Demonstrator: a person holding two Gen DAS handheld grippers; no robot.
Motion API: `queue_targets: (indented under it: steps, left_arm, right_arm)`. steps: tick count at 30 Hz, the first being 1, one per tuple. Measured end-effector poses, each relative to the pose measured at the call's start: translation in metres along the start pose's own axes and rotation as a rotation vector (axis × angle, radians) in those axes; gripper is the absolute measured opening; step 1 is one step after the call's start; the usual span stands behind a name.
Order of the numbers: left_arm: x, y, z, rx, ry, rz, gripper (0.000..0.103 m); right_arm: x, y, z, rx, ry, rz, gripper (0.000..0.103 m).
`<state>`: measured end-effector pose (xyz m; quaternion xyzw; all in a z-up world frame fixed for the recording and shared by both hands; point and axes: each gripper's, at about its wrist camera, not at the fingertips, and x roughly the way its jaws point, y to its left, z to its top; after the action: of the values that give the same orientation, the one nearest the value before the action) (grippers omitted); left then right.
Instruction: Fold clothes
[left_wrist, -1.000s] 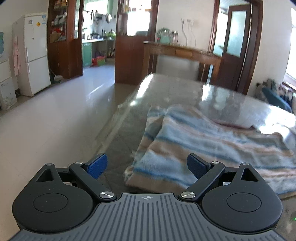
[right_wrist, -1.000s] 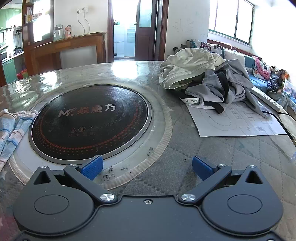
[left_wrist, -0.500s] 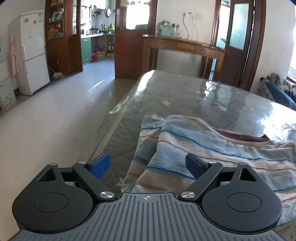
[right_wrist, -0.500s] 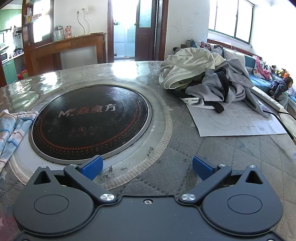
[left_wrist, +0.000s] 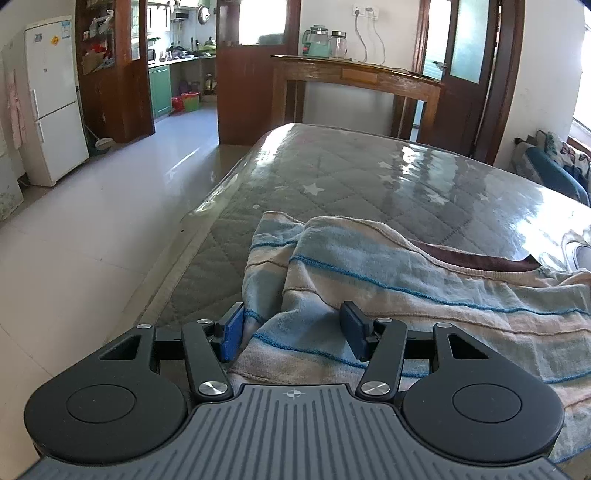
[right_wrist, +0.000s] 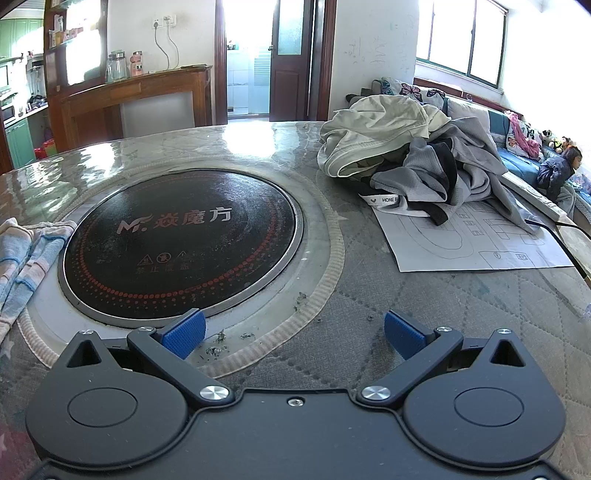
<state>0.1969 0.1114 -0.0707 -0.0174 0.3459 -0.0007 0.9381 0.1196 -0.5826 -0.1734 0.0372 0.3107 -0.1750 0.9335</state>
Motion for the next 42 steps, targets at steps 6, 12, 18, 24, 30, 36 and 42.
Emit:
queue_targets:
  steps: [6, 12, 18, 24, 30, 36, 42]
  left_arm:
    - [0.003, 0.003, 0.001, -0.007, 0.004, -0.006, 0.062]
    - [0.004, 0.002, -0.003, 0.004, -0.02, -0.005, 0.066]
    - [0.005, 0.003, -0.005, 0.004, -0.032, 0.0, 0.077]
    - [0.0, 0.005, -0.014, 0.002, -0.07, 0.023, 0.082]
    - [-0.002, 0.007, -0.016, -0.023, -0.076, 0.04, 0.086]
    - [-0.01, 0.014, -0.02, -0.089, -0.096, 0.055, 0.087]
    - [-0.023, 0.026, -0.027, -0.172, -0.114, 0.103, 0.087]
  right_arm:
    - [0.0, 0.001, 0.001, 0.0, 0.0, 0.0, 0.103]
    - [0.001, 0.002, 0.002, 0.0, 0.0, 0.001, 0.103]
    - [0.001, 0.004, 0.003, 0.0, 0.0, 0.001, 0.103]
    - [-0.002, -0.006, -0.004, 0.0, 0.0, -0.003, 0.103]
    - [-0.002, -0.005, -0.004, 0.001, 0.0, -0.003, 0.103]
    - [-0.002, -0.002, -0.004, 0.001, 0.0, -0.002, 0.103]
    - [-0.001, 0.0, -0.005, 0.001, 0.0, -0.002, 0.103]
